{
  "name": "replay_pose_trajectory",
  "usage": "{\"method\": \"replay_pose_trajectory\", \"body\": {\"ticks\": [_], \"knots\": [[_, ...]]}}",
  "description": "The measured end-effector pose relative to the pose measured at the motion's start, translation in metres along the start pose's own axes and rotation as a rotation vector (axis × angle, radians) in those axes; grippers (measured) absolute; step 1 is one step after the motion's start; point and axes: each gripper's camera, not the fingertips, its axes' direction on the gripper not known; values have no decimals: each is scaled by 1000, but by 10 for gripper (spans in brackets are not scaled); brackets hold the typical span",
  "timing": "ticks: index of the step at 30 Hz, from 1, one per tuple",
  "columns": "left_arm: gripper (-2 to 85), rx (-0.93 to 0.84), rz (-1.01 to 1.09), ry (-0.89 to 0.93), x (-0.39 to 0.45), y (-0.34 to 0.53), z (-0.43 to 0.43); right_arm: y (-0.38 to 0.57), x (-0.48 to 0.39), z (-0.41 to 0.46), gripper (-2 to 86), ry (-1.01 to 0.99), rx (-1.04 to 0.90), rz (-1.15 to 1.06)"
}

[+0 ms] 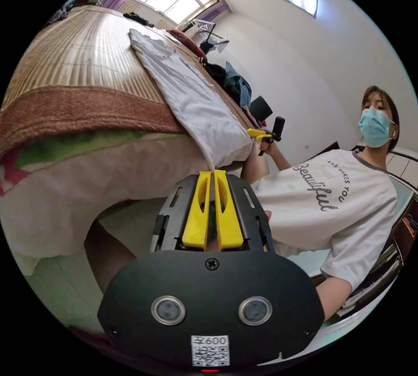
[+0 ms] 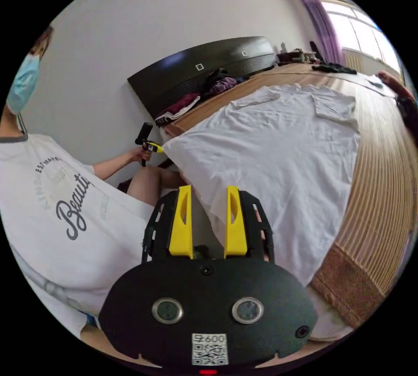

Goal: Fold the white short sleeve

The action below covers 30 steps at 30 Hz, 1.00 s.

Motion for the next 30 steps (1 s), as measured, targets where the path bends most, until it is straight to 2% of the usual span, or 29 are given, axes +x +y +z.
{"method": "replay_pose_trajectory", "body": {"ticks": [3, 6, 8, 9, 11, 17, 19, 21, 24, 26, 27, 29, 30], "knots": [[12, -1, -178, 39, -25, 1, -19, 13, -35, 80, 105, 91, 3, -148], [11, 47, -346, 174, -61, 21, -27, 24, -72, 171, 107, 66, -4, -246], [10, 129, -445, 313, -89, 46, -28, 44, -111, 233, 115, 126, 37, -408], [10, 157, -434, 335, -92, 50, -29, 50, -121, 248, 117, 171, 49, -457], [10, 197, -416, 349, -103, 69, -24, 81, -154, 315, 121, 390, 58, -627], [16, 222, -388, 311, -121, 133, 31, 162, -169, 460, 85, 784, 29, -848], [21, 229, -380, 296, -131, 161, 57, 183, -162, 485, 37, 839, 39, -875], [32, 188, -302, 237, -133, 188, 86, 197, -154, 495, 5, 790, 69, -853], [120, 120, -176, -91, -123, 245, 131, 211, -132, 516, -5, 681, 39, -773], [155, 90, 31, -563, -78, 300, 184, 221, -114, 536, -7, 653, 28, -716], [159, 64, 88, -676, -67, 315, 204, 224, -109, 541, -8, 647, 25, -706], [170, -22, 396, -1048, -22, 383, 311, 233, -95, 557, -8, 602, 31, -668], [172, -44, 492, -1109, -13, 403, 343, 234, -92, 559, -8, 580, 35, -654]]}}
